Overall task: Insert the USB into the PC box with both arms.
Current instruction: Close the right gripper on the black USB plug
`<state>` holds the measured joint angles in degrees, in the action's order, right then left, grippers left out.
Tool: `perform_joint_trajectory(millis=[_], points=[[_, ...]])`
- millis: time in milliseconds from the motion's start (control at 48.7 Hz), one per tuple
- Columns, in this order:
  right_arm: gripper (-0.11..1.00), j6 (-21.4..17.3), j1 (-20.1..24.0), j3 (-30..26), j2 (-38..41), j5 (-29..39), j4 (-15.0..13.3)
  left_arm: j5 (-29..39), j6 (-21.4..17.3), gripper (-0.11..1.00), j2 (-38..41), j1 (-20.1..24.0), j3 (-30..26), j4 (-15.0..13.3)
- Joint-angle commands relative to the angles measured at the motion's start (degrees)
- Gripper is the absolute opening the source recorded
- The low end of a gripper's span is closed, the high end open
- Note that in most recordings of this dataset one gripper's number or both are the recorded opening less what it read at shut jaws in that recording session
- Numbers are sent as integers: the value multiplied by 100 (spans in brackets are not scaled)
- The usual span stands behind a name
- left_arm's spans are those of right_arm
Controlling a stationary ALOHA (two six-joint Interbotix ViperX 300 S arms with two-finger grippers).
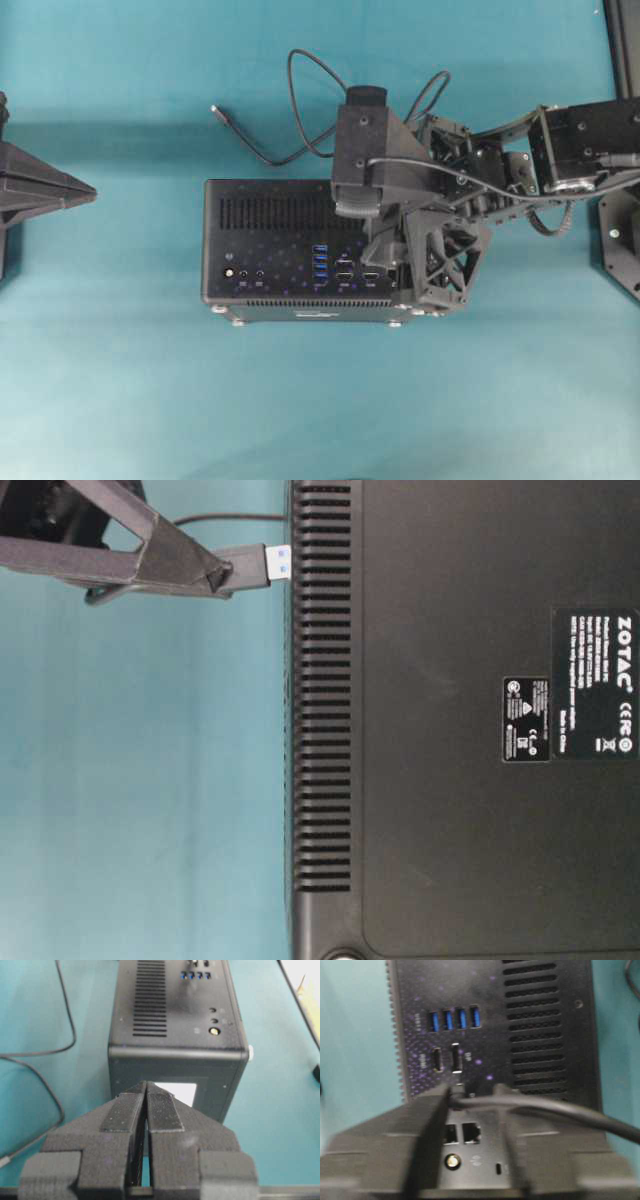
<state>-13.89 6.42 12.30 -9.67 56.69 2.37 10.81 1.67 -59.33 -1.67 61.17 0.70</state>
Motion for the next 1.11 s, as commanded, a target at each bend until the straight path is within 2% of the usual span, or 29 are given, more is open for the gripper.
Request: perform_joint_trajectory(millis=[0,267,636,739,1088], points=[[32,-44,18,-141,-97,-35,-18,-26,9,0,26,0,-62,9],[16,-44,53,-167,-114,-18,-18,-35,18,0,26,9,-53,18],[13,-44,53,-422,-114,18,-44,-35,35,0,-53,9,-53,9],[13,-35,62,-439,-97,-18,-185,-35,35,0,-79,9,-26,9],[13,-35,141,-571,132,-360,-932,-26,35,0,-105,9,18,9]])
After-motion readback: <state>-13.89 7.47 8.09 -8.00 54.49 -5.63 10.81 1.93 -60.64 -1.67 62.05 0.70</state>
